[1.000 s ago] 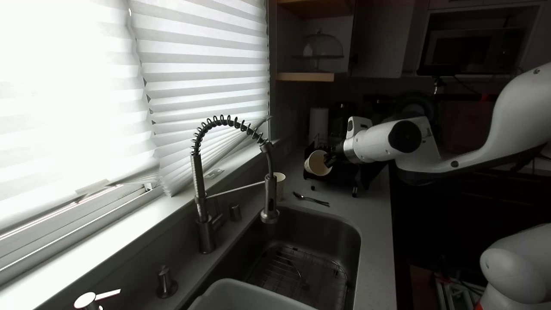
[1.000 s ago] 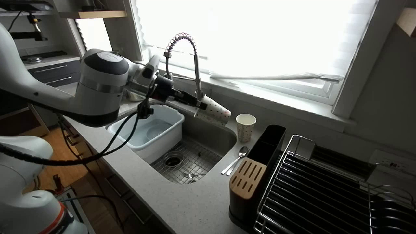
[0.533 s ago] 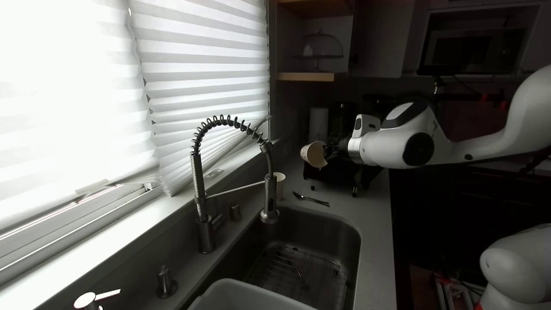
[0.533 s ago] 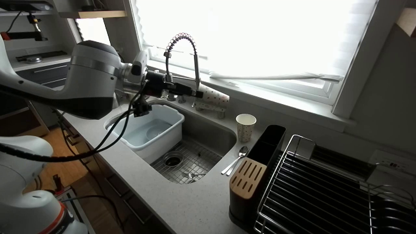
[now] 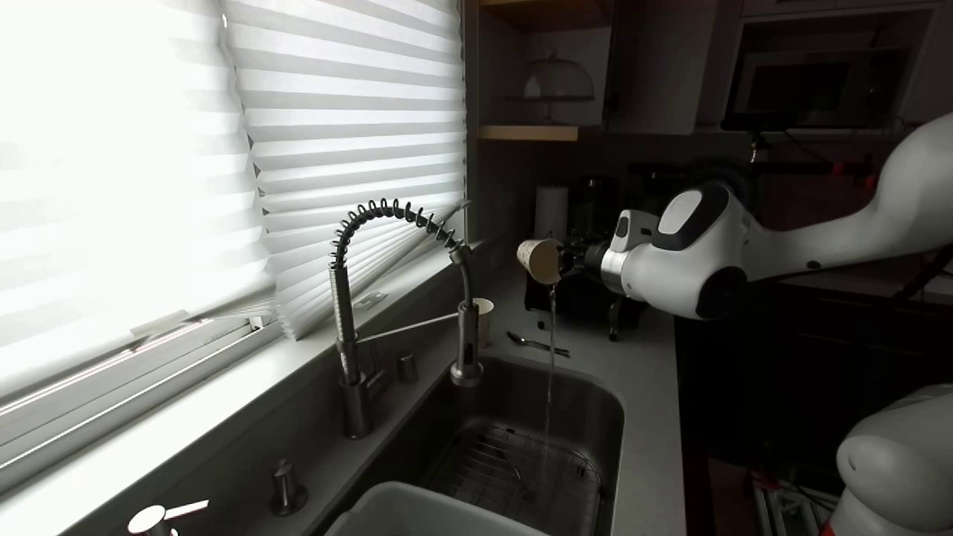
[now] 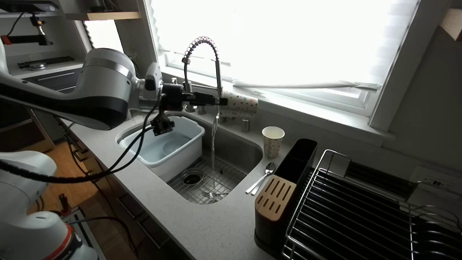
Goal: Pick up the closest paper cup, pour the water out into the sink and put the paper cup back on the kitchen counter, pick up the furthest paper cup, pour the water out into the sink and stack the most paper cup into the other paper cup
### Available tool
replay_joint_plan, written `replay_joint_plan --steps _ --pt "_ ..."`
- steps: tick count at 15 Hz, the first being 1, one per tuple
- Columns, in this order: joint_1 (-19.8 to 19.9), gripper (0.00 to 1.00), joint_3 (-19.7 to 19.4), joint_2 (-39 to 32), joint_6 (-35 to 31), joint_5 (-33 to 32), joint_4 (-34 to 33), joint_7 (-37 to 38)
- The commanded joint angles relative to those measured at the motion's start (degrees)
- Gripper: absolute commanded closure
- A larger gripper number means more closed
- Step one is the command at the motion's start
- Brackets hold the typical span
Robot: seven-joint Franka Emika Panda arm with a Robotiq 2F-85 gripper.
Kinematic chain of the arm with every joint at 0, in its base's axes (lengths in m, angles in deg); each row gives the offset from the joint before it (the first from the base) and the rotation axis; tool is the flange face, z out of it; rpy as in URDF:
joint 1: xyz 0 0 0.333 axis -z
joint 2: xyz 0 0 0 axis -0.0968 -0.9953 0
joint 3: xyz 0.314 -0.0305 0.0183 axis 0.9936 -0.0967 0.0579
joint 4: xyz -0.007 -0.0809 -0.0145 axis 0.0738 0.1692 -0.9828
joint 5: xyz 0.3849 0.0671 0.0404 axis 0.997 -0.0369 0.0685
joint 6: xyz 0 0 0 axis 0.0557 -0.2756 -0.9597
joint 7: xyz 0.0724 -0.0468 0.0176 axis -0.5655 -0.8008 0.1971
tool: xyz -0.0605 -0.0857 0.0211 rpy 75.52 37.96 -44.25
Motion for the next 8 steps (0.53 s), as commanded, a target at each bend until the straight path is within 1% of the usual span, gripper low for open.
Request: replay_joint_plan --steps 1,8 --pt "-1.44 0.99 -0.66 -1.74 3.45 -5.14 0.72 5.31" --pt "-1.75 0.99 -0.83 -2.99 6.14 -10.96 1.03 10.38"
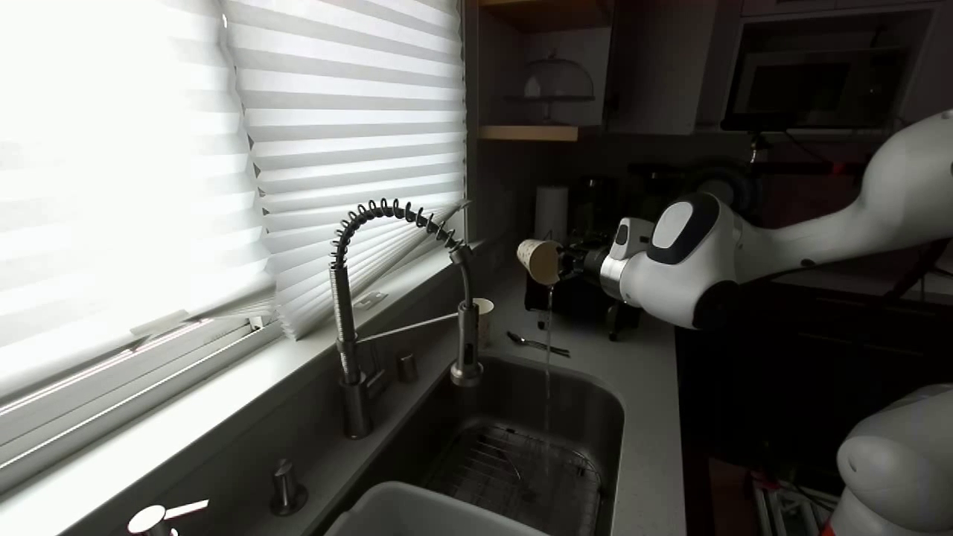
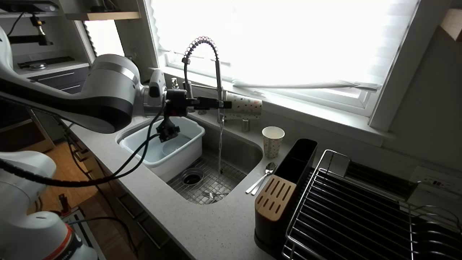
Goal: Pick up the closest paper cup, pour the water out into the sink and put the paper cup back on the kitchen counter, pick up the furthest paper cup, pour the water out into the sink and stack the most paper cup into the other paper cup
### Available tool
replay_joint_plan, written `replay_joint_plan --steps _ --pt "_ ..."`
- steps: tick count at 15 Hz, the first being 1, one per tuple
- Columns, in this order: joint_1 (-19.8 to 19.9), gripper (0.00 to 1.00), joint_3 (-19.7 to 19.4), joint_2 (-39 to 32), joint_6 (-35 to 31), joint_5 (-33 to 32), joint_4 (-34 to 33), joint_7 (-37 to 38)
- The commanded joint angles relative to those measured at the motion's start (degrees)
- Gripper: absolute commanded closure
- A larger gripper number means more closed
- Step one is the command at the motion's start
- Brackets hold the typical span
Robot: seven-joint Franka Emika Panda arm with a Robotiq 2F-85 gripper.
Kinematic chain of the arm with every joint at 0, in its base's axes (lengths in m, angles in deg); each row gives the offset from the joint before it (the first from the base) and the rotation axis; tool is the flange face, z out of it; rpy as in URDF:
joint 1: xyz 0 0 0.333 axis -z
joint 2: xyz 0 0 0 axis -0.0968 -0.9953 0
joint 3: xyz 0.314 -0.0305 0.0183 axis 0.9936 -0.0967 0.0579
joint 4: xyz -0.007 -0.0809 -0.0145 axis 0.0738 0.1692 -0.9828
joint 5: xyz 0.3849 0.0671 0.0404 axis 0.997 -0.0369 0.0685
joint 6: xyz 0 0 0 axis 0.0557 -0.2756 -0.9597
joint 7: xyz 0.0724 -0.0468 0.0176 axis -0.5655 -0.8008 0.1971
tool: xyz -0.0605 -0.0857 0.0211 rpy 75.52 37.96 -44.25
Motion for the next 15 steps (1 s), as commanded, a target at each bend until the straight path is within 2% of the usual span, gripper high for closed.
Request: replay_joint_plan --steps 1,5,6,7,9,10,12,15 --pt "-1.88 0.99 -1.03 -0.66 2.44 -5.21 0.68 5.19" --pt "-3.55 0.99 -1.58 -0.25 4.73 -11.55 1.26 10.93" --pt "-13.17 0.99 -9.97 -1.79 9.58 -10.97 2.49 6.01" --pt "-15.03 0.99 -11.7 -1.71 11.37 -11.77 2.82 6.01" --pt "-23.03 0.99 -18.88 -1.6 16.18 -13.45 4.12 4.92" --pt "-26.84 0.99 -20.38 -0.76 18.06 -9.88 4.55 1.58" --pt "-31.25 0.99 -25.18 -0.83 19.46 -11.37 4.99 0.76" --pt "-35.51 0.99 -29.5 -0.58 19.88 -11.37 5.23 -0.47"
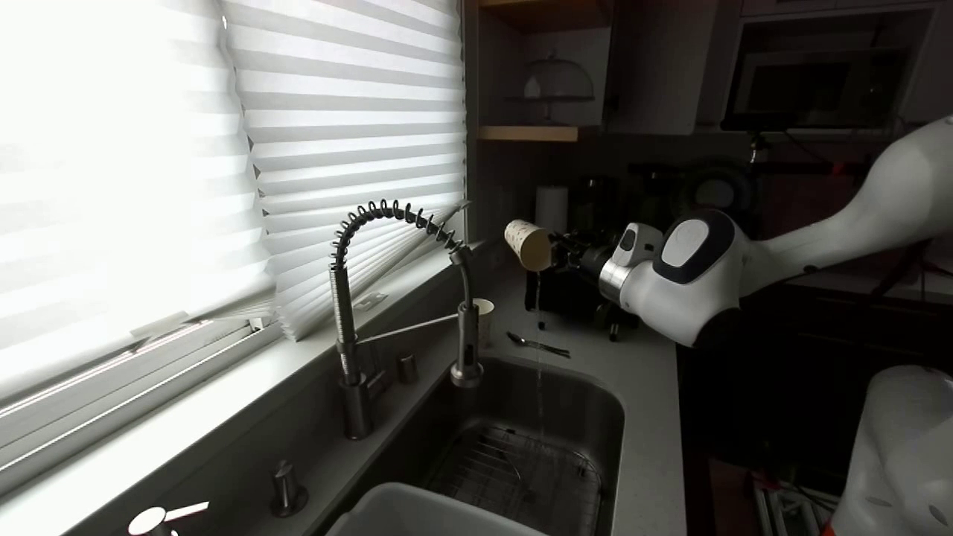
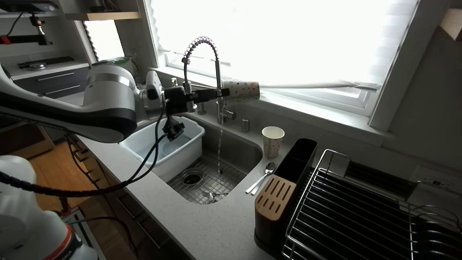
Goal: Pick up the closest paper cup, pour the water out into the sink and put the paper cup back on the kitchen counter, pick up the furthest paper cup, pour the water out into the sink and stack the most paper cup into the other paper cup
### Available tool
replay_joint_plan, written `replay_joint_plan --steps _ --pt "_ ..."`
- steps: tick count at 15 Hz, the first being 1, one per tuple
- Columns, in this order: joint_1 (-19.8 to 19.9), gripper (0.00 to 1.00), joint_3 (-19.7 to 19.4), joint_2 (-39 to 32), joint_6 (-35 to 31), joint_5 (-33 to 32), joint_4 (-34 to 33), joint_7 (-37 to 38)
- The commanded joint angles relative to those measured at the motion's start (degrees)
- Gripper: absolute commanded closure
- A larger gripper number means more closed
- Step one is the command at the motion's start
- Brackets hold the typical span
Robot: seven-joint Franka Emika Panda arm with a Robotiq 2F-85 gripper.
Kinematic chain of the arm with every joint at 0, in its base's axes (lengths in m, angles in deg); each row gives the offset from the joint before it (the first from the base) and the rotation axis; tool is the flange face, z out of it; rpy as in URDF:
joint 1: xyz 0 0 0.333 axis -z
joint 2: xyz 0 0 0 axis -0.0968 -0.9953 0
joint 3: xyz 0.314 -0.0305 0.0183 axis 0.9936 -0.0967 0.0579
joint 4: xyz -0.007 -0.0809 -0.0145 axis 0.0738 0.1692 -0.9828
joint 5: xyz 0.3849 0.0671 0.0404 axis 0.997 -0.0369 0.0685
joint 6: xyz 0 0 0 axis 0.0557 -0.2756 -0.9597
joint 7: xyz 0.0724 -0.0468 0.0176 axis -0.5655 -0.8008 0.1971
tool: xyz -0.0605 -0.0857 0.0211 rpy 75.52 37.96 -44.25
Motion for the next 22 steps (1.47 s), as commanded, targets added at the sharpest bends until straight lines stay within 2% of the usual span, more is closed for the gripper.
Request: replay_joint_plan --steps 1,4,7,11,13,16,22 --pt "-5.23 0.99 -5.82 0.59 1.38 -0.66 1.01 -1.95" --pt "-6.69 0.99 -8.19 0.65 1.55 -0.65 0.8 -2.42" --pt "-8.05 0.99 -8.34 1.48 3.05 -0.59 1.11 -2.33" --pt "-7.73 0.99 -10.4 0.48 2.19 0.63 0.61 -2.9" --pt "-6.72 0.99 -11.64 -0.15 -0.28 5.44 -0.39 -6.21" --pt "-5.6 0.99 -14.31 -1.11 -6.3 15.43 -1.94 -14.93" --pt "-2.61 0.99 -18.64 -1.34 -15.71 41.59 -3.75 -39.85"
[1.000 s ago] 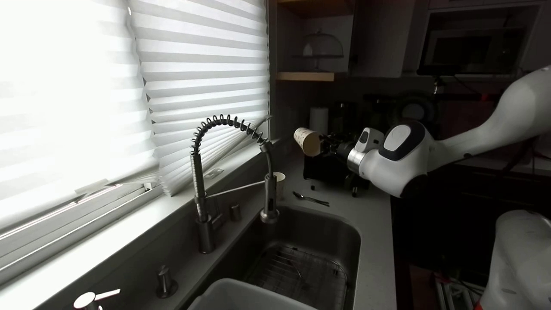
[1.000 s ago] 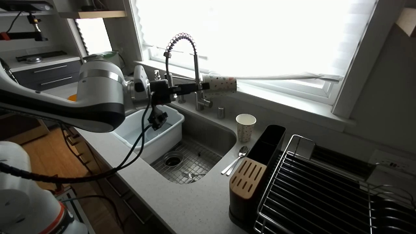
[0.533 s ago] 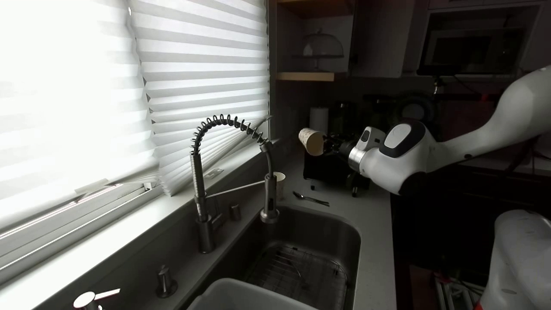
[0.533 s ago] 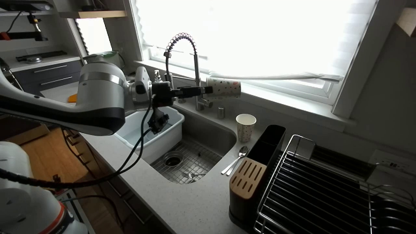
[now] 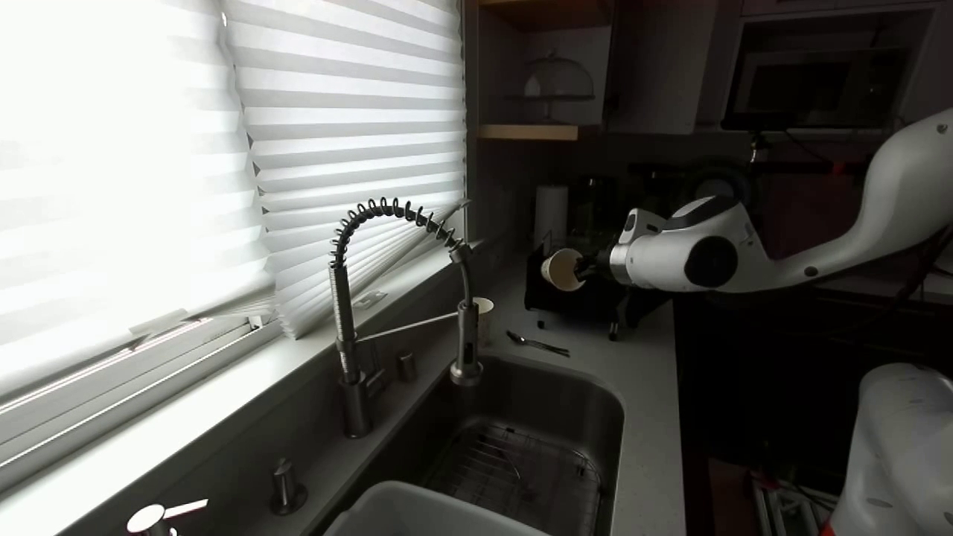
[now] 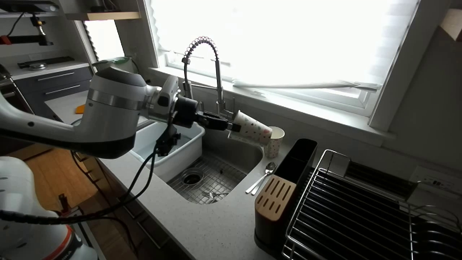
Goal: Pick up the closest paper cup, pour the water out into the sink and put the paper cup back on the kitchen counter, pick up the furthest paper cup, pour the water out into the sink and stack the most paper cup into the other paper cup
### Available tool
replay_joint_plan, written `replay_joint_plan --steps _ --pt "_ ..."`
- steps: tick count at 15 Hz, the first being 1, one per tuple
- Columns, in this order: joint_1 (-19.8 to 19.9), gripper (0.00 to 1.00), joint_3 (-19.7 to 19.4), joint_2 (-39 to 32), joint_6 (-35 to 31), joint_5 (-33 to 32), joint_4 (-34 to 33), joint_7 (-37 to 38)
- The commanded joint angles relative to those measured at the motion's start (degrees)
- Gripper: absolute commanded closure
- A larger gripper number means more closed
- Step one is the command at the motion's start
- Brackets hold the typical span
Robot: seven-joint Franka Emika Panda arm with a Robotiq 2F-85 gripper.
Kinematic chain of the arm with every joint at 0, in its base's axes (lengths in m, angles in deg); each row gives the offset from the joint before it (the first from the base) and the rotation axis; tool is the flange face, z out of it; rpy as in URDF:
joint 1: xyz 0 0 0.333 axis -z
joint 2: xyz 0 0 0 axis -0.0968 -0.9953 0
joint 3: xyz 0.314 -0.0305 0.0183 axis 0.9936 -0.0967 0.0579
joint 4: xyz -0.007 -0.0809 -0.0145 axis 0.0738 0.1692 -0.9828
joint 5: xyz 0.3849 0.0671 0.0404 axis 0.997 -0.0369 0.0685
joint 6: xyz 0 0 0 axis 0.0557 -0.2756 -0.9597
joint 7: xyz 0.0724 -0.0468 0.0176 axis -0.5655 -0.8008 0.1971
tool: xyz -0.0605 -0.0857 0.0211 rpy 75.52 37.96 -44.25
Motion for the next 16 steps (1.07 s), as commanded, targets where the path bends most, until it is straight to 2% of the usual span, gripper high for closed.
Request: replay_joint_plan --steps 1,3,4,8,10,12,13,16 --pt "2.25 0.99 -2.64 -1.52 -3.52 15.85 -1.18 -15.46" --pt "2.87 0.99 -3.65 -2.32 -2.2 25.25 -1.51 -23.99" --pt "0.27 0.99 -6.12 -1.89 0.22 29.82 -1.5 -28.66" --pt "-5.25 0.99 -10.83 -0.77 8.75 48.14 -2.19 -45.54" --pt "-7.59 0.99 -11.36 -0.24 15.63 57.29 -4.07 -52.17" --pt "-8.11 0.99 -10.28 -1.15 23.19 65.26 -7.25 -55.93" --pt "-4.11 0.99 -6.81 -3.05 24.32 70.59 -8.4 -58.5" --pt "1.4 0.99 -3.01 -6.19 29.2 83.38 -11.92 -65.11"
